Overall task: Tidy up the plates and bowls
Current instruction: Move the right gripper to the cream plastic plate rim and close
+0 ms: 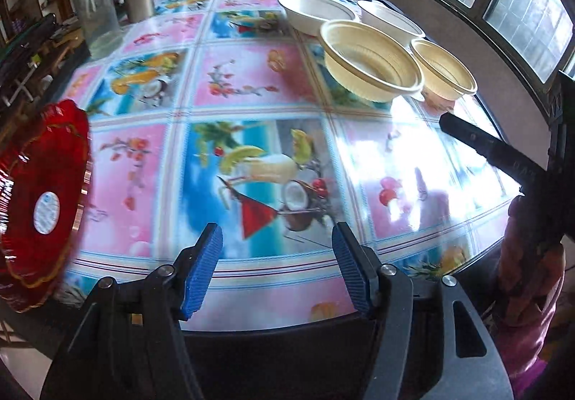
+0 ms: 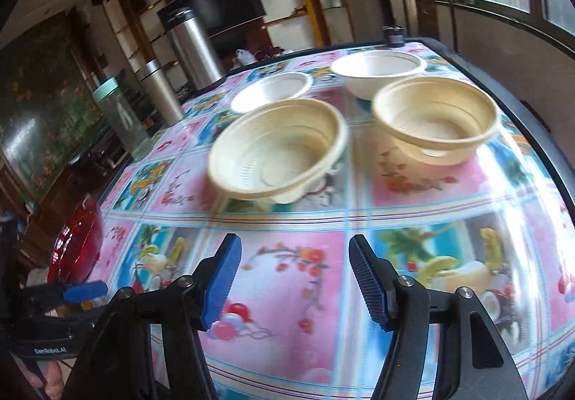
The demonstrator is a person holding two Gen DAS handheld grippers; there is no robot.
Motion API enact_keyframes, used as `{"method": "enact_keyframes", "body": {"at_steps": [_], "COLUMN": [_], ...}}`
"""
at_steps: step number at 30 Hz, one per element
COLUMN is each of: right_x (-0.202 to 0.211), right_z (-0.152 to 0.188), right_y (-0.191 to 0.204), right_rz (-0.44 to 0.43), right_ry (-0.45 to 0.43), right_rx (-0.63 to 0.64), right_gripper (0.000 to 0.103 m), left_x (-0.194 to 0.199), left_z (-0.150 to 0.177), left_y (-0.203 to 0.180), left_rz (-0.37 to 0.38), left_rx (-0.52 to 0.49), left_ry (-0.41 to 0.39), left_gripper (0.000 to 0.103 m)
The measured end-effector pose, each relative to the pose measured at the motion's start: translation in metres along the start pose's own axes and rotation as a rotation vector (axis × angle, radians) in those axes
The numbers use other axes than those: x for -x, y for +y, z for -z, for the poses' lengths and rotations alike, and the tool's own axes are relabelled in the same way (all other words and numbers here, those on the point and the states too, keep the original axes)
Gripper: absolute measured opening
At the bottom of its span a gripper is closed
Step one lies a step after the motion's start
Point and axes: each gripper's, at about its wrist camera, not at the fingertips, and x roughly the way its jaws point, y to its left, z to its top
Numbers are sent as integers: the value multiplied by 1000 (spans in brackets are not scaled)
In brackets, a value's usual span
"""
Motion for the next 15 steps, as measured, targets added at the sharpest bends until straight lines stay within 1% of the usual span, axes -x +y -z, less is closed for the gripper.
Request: {"method": "enact_keyframes", "body": {"at_steps": [4, 10, 12, 15], "right_x": [6, 3, -5, -18], "right_z": [-7, -29, -39, -52], "right_y": [-26, -47, -49, -50], "right_rz": [0, -47, -76, -133], "right_ry": [2, 18, 43, 79], "right_rx": [-83, -197, -225, -264], "right_gripper": [65, 65, 67, 67], "left_x": [-12, -5, -6, -13], "left_z": [-7, -35, -48, -70], "left_y": [-11, -28, -33, -36], "left_rz": [50, 55, 75, 106], "left_rx": [14, -13, -9, 6], "left_ry": [27, 2, 11, 39], "left_gripper": [63, 63, 63, 63]}}
